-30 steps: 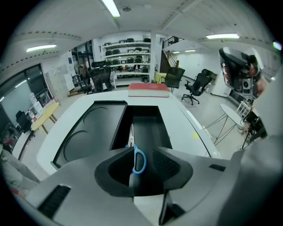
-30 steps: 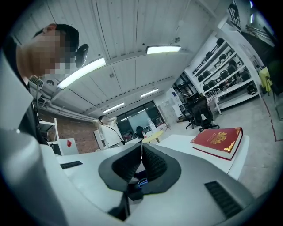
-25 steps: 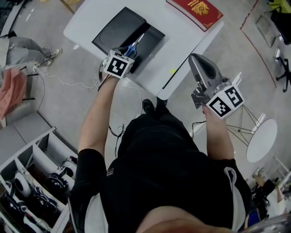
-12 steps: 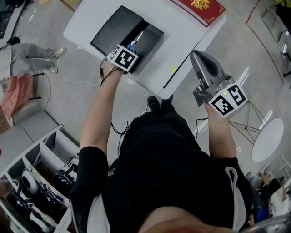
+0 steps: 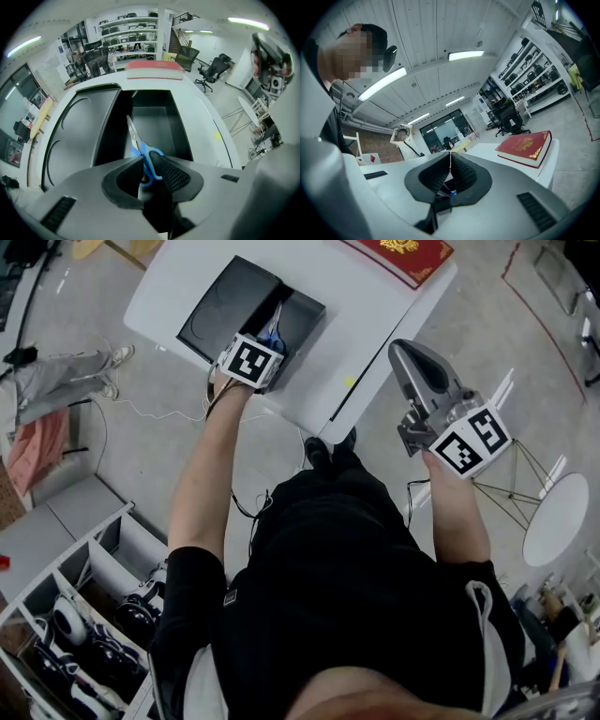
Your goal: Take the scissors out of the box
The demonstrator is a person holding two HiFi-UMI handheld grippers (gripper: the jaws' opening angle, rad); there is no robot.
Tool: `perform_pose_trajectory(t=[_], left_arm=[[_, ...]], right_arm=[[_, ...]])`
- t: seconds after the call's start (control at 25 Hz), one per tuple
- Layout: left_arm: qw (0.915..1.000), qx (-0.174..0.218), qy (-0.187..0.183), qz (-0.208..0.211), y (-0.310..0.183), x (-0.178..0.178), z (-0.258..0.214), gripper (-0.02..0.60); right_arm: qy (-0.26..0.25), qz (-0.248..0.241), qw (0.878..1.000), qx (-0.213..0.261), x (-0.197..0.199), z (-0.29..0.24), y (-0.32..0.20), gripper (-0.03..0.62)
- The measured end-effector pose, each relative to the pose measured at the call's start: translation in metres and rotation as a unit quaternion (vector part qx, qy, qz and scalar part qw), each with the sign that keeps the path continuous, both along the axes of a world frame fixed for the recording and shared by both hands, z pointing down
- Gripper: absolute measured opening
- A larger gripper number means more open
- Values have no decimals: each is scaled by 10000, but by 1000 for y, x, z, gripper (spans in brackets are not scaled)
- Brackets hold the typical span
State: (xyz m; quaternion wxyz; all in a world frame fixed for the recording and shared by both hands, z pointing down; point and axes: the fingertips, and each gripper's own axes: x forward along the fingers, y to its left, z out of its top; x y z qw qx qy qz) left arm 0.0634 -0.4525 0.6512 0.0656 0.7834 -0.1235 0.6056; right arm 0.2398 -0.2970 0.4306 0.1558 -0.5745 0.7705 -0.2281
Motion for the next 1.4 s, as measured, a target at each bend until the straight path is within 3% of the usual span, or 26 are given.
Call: perform_pose_trajectory(t=[0.16,0.36,0.64,0.84,1.04,1.12,1.4], left_arm=[[9995,-143,174,-237,-3,2,5,136],[9986,-325,30,-413,-3,1,16,147],[9976,-554,-252,-335,2,3,26,147],[9983,-429,-279,-273,0,0,26,95],[9999,40,13,-135,-8,5,12,91],[9996,51,133,-243,-8,1,4,91],[9917,59,1121,-628,-5,-4,-53,91]], right_arm=[[7,12,10000,11,6,1,0,29],[-3,3,10000,23,9,1,0,29],[23,66,10000,2,12,1,5,31],[38,6,10000,-45,2,4,7,31],[110,-82,9999,-65,-10,1,9,29],[152,-74,9998,-45,-13,-2,12,31],[325,-89,9994,59,-34,-19,24,31]])
